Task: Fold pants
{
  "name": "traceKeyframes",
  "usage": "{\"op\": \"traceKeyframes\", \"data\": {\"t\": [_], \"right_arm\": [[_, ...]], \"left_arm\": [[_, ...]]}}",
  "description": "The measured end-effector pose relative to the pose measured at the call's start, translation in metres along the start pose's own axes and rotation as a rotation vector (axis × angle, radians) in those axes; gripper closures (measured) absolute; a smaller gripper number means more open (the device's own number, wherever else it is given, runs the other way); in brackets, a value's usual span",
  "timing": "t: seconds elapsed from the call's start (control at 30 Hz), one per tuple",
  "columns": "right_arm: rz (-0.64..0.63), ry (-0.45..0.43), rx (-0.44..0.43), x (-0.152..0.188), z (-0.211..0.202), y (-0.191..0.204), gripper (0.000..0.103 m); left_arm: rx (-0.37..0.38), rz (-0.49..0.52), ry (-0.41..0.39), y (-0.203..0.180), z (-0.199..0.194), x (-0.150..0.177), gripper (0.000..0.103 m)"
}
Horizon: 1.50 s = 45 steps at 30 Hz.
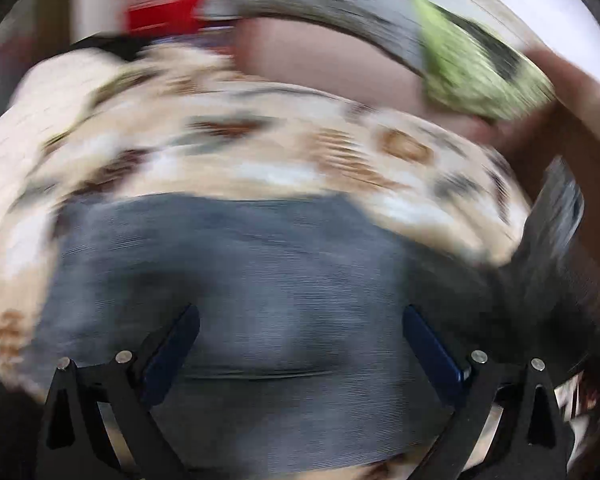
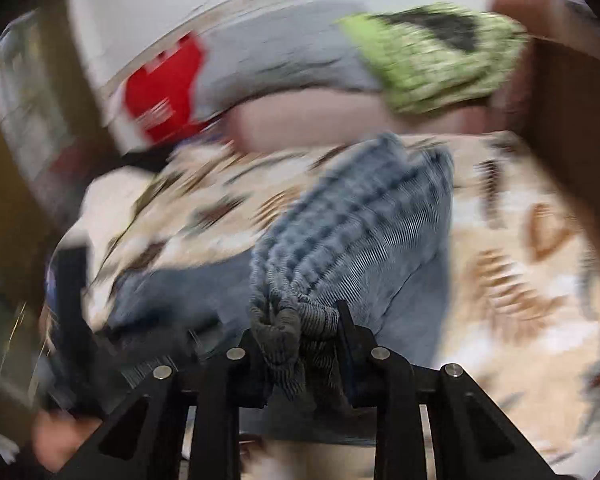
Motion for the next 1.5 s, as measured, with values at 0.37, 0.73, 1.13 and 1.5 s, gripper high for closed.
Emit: {"op": "traceKeyframes", "data": {"t": [0.37, 0.73, 1.13, 1.5], "right_arm": [[0.164, 0.141, -0.218, 0.056, 0.026, -0.009, 0.023], [0.692, 0.266, -0.388, 0.029, 0.01, -0.13, 0.019], [0.455, 0.487, -0.174, -0.029, 0.122, -0.139, 0.081], [0.402, 0.269, -0.065, -0.046, 0.099, -0.153, 0.06]], "left_arm": [[0.084, -0.009, -0.047, -0.023, -0.025, -0.009, 0.002], [0.046, 0.368, 0.194, -0.141, 0.062, 0.051, 0.003], [0.081, 0.511, 0.129, -0.169, 0.07, 0.043, 0.003], [0.142, 0.481, 0.112, -0.165, 0.074, 0.037, 0.002]]}}
Point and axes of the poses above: each gripper's, at about its wrist camera, not at the fingertips, and z roughly the way its jaws point, y to its left, x to its underside, the point moved 10 cm from there along z, roughly the way its jaws point, and after that the axes turned 14 degrees about z, right-handed, at the moved point
